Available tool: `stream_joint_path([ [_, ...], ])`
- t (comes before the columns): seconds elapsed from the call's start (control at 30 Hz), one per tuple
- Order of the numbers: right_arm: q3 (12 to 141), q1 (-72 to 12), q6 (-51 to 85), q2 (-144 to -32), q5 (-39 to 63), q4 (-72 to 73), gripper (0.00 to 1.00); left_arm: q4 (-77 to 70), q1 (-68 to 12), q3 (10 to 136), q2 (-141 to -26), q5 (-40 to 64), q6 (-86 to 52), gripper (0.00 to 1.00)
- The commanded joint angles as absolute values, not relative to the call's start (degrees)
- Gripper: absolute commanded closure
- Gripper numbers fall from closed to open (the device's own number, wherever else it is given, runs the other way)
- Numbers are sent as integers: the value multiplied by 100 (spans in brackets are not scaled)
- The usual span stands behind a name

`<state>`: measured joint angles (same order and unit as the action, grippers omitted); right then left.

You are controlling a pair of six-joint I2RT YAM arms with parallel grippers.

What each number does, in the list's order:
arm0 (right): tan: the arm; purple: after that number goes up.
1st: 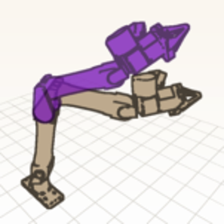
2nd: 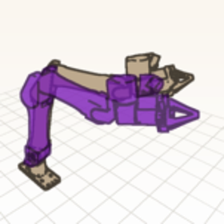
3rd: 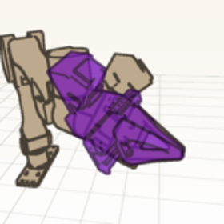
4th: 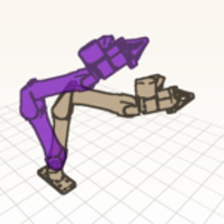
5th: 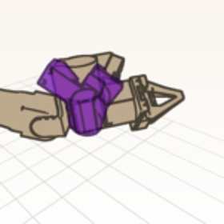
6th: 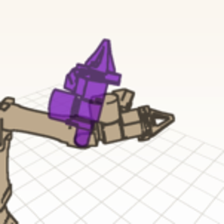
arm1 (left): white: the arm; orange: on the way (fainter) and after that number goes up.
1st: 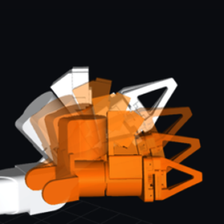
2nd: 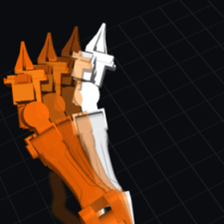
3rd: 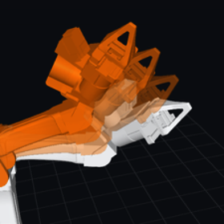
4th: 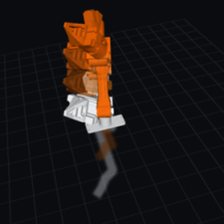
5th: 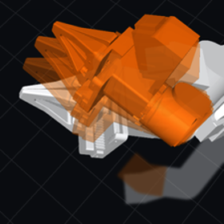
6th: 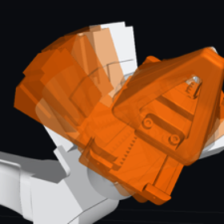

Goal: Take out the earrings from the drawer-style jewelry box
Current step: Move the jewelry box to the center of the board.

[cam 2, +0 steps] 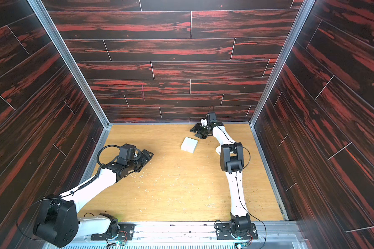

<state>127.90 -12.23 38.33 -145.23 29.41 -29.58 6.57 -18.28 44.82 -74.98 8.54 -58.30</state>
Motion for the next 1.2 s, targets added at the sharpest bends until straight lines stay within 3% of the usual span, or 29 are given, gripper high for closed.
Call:
stream_joint_path([
  [0.0, 12998, -1371, 3577, -14773, 3039, -3188, 41, 878, -1846, 4490, -7365, 794, -5756, 15],
  [1.17, 13571, -1503, 3189, -15064, 2373, -3801, 42, 1198, -1846, 4491, -7144, 916, -5564, 15],
])
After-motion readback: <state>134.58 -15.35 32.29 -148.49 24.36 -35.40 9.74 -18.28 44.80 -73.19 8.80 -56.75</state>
